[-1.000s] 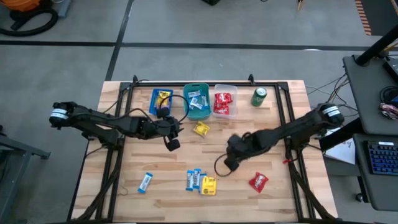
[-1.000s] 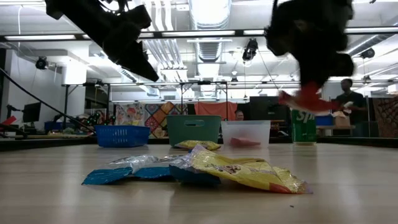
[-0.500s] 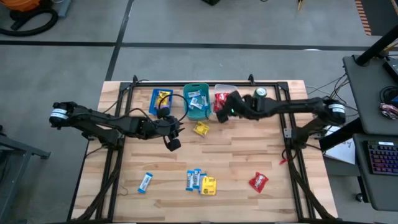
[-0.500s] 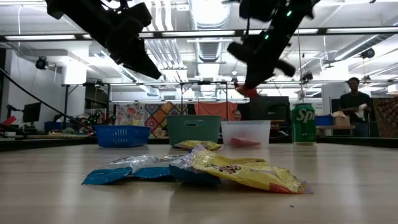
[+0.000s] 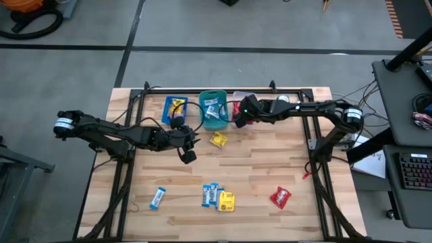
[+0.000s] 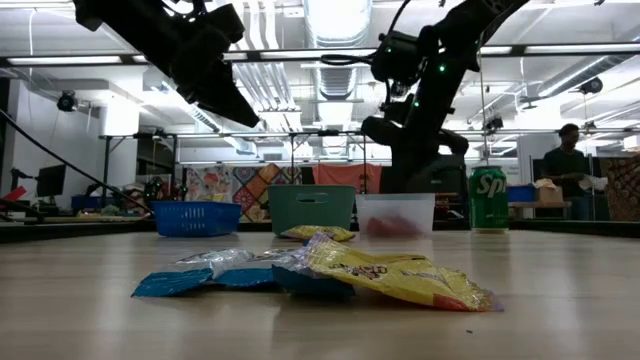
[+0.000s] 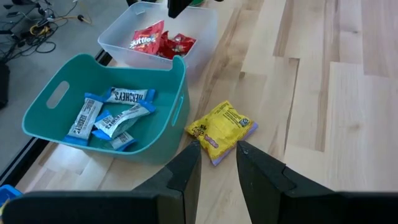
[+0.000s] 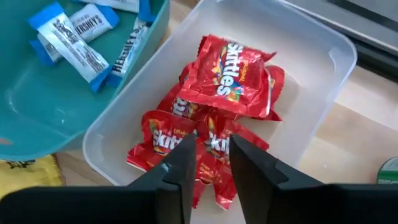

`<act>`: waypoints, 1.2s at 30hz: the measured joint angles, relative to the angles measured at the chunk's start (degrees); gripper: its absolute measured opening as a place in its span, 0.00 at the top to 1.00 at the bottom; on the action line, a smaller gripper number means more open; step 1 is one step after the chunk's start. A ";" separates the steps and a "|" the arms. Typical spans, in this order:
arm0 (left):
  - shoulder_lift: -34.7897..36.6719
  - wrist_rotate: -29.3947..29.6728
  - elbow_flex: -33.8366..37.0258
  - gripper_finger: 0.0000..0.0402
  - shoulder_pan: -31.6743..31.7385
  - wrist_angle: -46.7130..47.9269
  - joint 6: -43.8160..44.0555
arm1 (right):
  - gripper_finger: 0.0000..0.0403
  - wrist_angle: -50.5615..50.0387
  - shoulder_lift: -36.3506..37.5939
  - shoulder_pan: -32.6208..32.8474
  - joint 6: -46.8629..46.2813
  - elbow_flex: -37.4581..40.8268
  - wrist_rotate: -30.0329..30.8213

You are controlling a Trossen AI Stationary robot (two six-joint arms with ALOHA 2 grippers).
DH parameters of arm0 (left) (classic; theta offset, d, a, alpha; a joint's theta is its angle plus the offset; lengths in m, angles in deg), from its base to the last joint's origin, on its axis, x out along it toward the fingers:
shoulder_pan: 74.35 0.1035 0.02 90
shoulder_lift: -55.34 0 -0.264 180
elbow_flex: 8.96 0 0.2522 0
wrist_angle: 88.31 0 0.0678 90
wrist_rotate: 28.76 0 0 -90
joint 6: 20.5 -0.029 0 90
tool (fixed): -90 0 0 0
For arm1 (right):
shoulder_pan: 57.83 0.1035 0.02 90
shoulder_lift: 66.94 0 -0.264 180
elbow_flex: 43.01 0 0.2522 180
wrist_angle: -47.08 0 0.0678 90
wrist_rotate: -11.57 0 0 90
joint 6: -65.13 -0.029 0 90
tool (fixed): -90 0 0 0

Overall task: Sort candy
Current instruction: Put the yellow candy into the blue bin

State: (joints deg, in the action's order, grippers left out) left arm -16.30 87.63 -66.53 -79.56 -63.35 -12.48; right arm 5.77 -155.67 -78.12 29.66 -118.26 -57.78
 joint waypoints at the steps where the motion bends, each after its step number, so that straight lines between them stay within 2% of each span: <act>1: 0.00 0.00 0.00 0.78 0.00 0.00 0.20 | 0.77 0.02 0.22 0.12 0.19 0.00 0.02; 6: 0.04 -2.81 0.13 0.78 0.00 0.19 1.21 | 0.73 0.41 3.00 2.68 2.38 0.00 -0.88; 12: 0.04 -4.81 0.37 0.78 -1.59 0.20 1.01 | 0.71 1.83 4.57 10.16 18.49 0.03 -6.74; 18: 0.04 -4.83 0.44 0.78 -4.14 0.11 -0.56 | 0.73 13.02 1.77 18.96 28.31 3.25 -7.17; 22: 0.04 -4.83 0.44 0.78 -5.63 -0.17 -0.60 | 0.73 22.62 -1.23 21.20 27.99 5.03 -7.22; 26: 0.04 -4.83 0.46 0.78 -6.75 -0.13 -0.52 | 0.67 27.78 -5.82 21.01 26.31 5.09 -5.93; 30: 0.04 -4.80 0.46 0.78 -6.99 -0.09 -0.27 | 0.59 30.16 -10.62 21.02 27.15 4.22 -4.47; 32: 0.04 -4.79 0.46 0.78 -6.99 -0.09 -0.09 | 0.56 30.09 -12.71 21.07 27.11 3.45 -0.89; 36: 0.04 -4.66 0.46 0.78 -6.99 -0.11 -0.08 | 0.54 29.85 -16.34 20.94 27.15 1.80 1.88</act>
State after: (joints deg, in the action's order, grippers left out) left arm -16.26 82.97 -66.07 -86.56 -63.46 -12.56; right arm 35.62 -172.01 -57.18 56.81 -116.46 -55.91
